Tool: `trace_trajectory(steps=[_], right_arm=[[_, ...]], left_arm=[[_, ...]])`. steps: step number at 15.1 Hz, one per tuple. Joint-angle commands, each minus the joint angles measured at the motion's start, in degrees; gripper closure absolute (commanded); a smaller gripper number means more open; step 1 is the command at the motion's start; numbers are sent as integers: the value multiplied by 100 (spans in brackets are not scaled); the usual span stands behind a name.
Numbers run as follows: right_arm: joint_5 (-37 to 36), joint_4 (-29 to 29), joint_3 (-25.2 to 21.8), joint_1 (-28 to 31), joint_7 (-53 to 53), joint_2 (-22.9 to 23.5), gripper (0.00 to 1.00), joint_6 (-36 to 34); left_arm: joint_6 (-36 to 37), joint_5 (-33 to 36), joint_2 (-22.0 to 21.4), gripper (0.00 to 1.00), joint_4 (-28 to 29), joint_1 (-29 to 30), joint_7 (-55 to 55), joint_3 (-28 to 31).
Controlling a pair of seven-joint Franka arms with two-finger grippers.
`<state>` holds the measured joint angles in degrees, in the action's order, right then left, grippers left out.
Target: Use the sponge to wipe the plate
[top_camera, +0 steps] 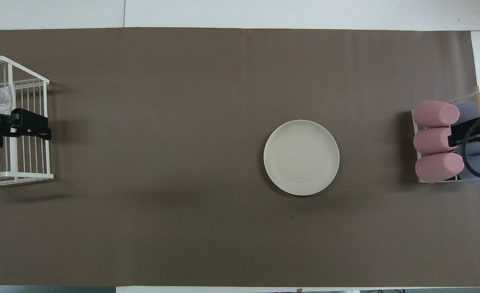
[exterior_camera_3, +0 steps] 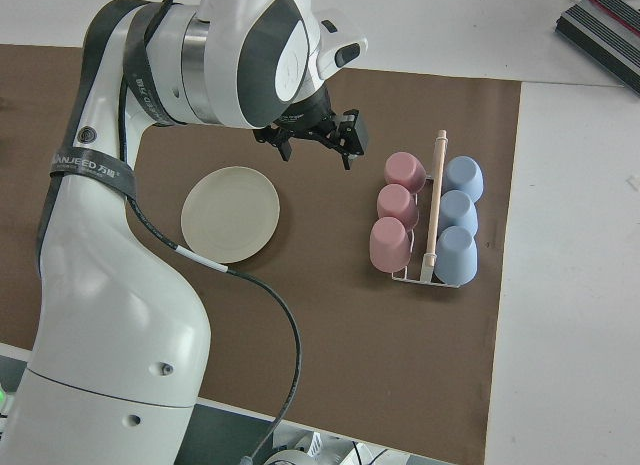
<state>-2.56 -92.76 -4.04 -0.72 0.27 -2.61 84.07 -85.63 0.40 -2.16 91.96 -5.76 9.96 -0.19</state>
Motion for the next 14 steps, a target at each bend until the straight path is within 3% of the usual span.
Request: trace_trajectory(steps=[1,14], right_arm=[[37,-58,0,37,-167,-91,0,-66],[28,-50,0,10,-167,-91,0,-31]], left_arm=[[-76,171,-127,0,121,-57,-64,11],[-235,57,-127,0,138,-13,-47,11]])
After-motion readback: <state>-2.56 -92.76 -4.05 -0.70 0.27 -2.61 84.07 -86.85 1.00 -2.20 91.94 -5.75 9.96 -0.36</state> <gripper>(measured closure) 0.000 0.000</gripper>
